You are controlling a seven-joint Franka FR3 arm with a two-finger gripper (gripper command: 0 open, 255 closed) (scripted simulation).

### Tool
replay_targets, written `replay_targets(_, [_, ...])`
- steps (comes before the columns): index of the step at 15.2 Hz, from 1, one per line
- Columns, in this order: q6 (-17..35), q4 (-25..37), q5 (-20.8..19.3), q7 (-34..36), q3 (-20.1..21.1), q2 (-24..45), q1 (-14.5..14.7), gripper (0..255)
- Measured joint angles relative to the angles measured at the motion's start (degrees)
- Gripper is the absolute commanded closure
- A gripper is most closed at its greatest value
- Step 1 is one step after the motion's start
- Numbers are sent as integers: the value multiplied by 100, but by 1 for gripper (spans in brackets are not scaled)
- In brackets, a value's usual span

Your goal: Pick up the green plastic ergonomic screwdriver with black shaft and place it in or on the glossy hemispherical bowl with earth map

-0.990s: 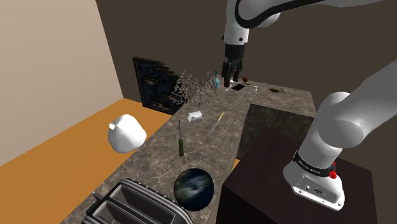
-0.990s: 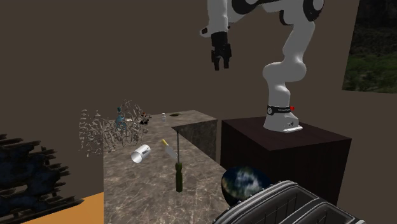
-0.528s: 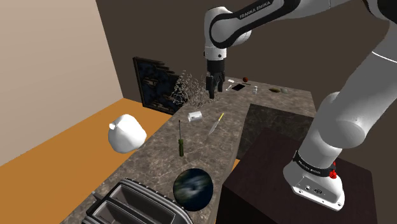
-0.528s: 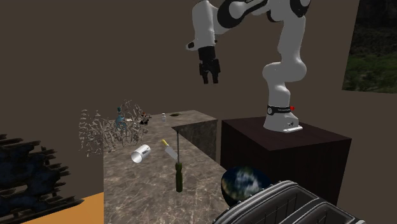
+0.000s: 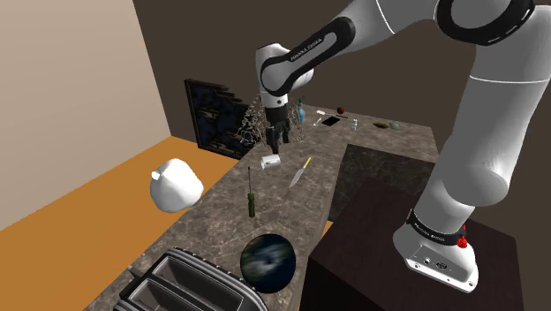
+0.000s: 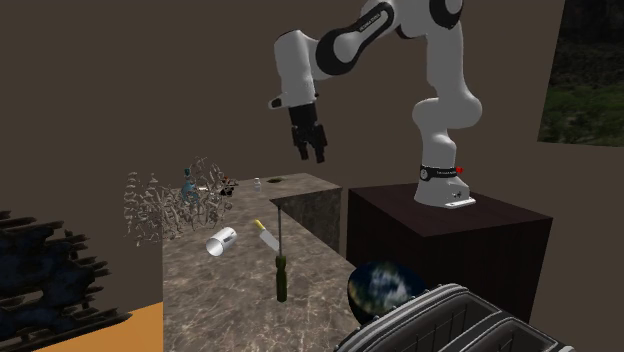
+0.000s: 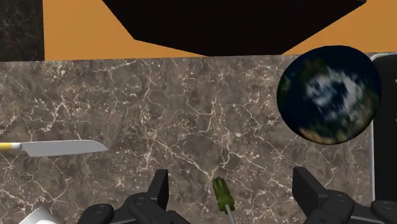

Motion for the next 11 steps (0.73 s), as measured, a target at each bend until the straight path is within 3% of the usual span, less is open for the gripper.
replay_targets(11, [-12, 2107, -367, -156, 107, 2609, 255, 0])
